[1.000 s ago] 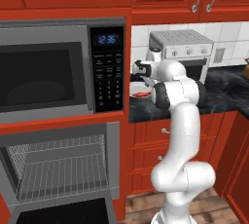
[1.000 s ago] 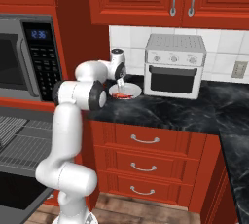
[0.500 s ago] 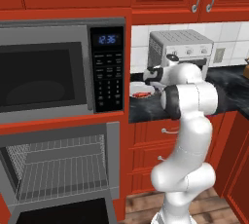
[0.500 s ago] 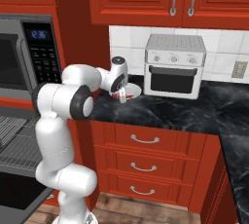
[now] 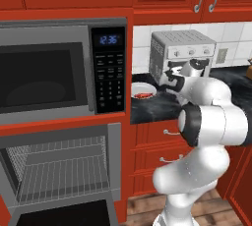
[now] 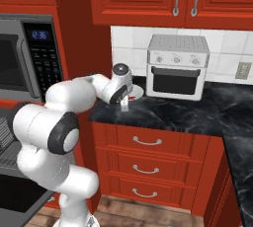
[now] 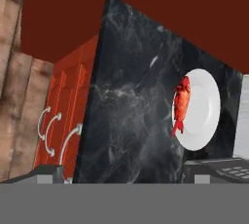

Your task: Take the fish from the oven and place it on the plate on the counter.

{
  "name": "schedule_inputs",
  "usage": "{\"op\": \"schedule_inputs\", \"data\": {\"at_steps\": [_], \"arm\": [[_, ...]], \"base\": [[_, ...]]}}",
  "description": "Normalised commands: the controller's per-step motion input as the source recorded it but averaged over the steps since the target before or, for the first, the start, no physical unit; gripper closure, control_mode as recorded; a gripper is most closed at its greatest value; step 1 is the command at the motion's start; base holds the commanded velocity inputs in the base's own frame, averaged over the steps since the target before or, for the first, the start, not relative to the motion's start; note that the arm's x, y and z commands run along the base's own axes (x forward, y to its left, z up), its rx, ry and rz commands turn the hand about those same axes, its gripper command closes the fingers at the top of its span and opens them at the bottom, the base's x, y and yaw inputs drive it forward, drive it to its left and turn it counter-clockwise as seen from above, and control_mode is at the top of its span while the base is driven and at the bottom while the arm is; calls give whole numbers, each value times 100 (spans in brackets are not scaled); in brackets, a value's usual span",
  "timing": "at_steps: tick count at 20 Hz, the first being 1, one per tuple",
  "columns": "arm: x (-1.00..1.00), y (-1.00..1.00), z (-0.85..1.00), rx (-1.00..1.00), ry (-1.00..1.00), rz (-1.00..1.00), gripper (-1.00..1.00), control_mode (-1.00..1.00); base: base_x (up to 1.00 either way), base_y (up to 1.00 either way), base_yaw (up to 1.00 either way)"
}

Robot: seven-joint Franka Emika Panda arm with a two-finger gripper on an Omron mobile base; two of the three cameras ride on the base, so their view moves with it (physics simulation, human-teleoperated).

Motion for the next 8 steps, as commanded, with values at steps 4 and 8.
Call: {"op": "schedule_inputs", "data": {"at_steps": [4,8], "arm": [[-40,-2,91,2,32,-19,-100,-100],[-39,-7,64,0,51,-14,-100,-100]], "base": [[0,0,0],[0,0,0]]}}
